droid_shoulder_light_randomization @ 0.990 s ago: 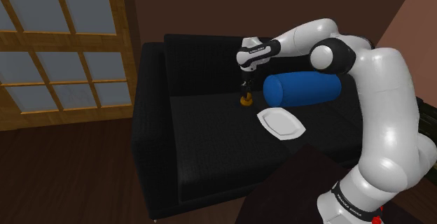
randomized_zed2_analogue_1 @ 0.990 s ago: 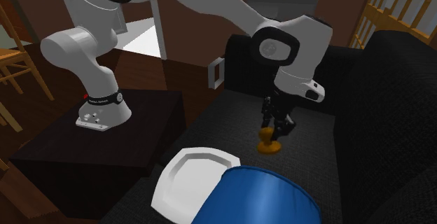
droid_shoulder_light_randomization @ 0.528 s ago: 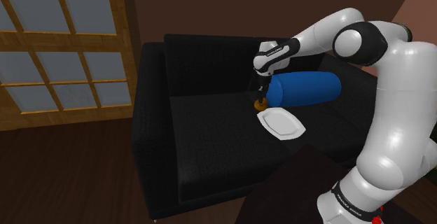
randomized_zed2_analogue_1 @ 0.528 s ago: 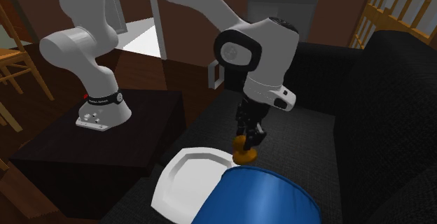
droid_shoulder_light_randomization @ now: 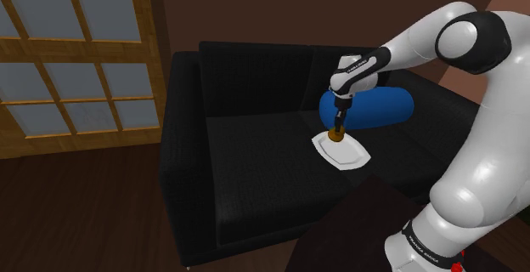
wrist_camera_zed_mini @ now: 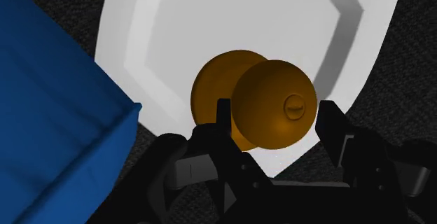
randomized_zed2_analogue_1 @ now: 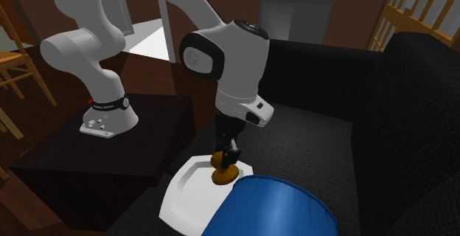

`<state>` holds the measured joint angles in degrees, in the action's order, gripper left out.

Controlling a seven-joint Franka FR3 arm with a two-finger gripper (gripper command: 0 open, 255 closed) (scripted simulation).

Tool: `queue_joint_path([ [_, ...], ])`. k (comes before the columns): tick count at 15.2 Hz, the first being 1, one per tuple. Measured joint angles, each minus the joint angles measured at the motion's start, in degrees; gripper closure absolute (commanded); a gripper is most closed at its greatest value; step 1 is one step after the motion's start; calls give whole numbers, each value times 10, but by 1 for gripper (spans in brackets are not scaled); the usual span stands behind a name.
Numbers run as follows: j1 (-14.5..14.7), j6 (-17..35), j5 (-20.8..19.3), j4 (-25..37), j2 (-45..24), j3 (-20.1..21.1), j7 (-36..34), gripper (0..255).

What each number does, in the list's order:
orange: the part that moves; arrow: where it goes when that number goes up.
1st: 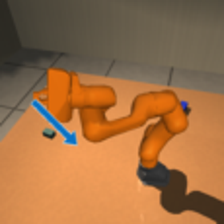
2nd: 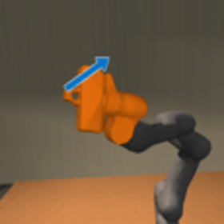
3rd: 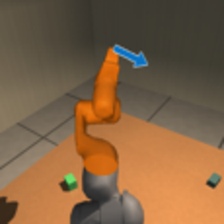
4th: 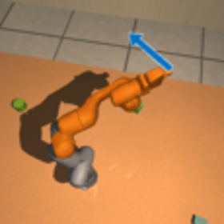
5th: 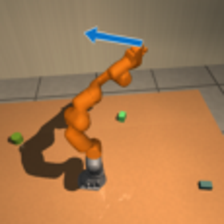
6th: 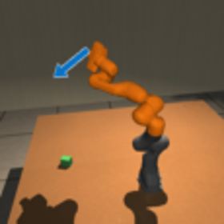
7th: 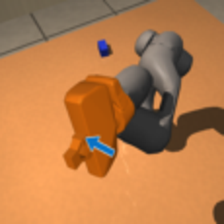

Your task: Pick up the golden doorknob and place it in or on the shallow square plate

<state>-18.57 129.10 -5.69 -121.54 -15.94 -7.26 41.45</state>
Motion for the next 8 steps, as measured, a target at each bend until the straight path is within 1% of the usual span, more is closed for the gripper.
queue_joint_path([
  [3,-12,20,-4,-26,8,-8,16,255],
  [8,-15,54,-3,-37,-15,-9,19,255],
])
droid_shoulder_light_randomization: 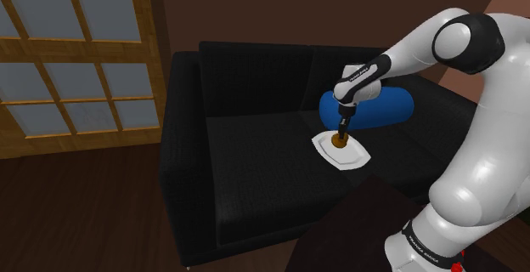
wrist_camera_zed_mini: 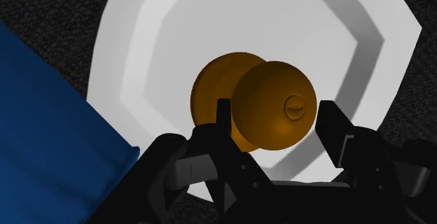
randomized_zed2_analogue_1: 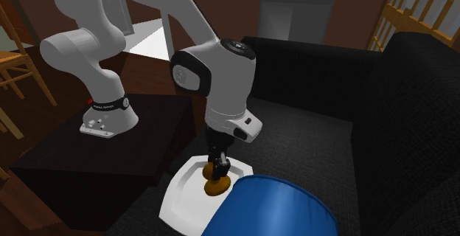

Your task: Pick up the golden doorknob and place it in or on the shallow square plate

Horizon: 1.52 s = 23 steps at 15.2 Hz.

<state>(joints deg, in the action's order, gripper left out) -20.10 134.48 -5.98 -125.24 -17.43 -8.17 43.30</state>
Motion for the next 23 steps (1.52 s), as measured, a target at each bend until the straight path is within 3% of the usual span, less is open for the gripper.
queue_joint_path([
  [7,-2,48,3,6,-47,2,-2,255],
  [14,-3,56,3,4,-50,1,-3,255],
  [15,-3,56,3,2,-48,1,-2,0],
  [23,-1,35,3,1,-35,2,-3,0],
])
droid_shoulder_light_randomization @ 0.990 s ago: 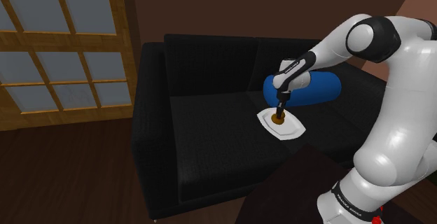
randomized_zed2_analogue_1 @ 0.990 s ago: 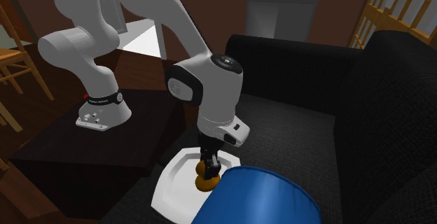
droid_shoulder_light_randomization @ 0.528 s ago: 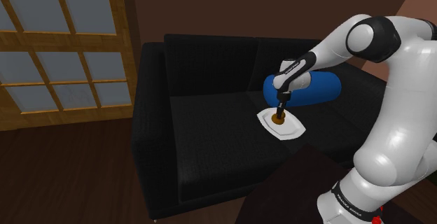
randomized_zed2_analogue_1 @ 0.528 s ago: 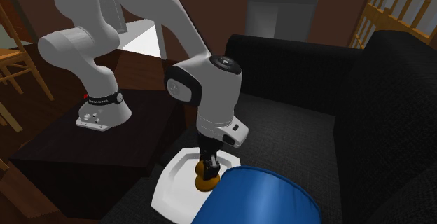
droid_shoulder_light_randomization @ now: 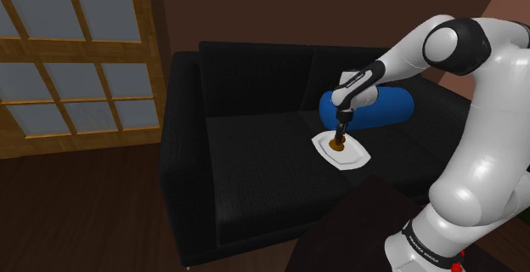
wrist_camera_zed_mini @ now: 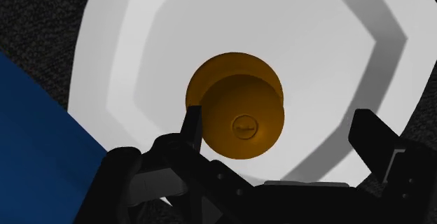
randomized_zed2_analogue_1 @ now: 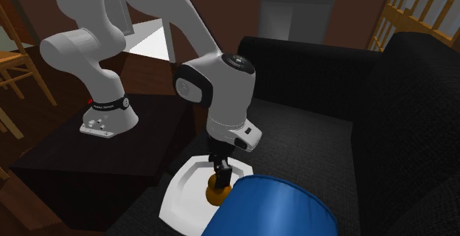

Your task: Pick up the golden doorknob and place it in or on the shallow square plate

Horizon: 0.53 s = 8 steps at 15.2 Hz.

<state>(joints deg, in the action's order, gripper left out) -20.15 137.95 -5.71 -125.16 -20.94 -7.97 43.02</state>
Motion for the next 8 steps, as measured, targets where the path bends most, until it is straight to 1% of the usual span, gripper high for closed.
queue_joint_path([
  [3,4,-37,-1,10,26,0,-1,0],
  [8,4,-45,-1,13,32,0,-1,0],
])
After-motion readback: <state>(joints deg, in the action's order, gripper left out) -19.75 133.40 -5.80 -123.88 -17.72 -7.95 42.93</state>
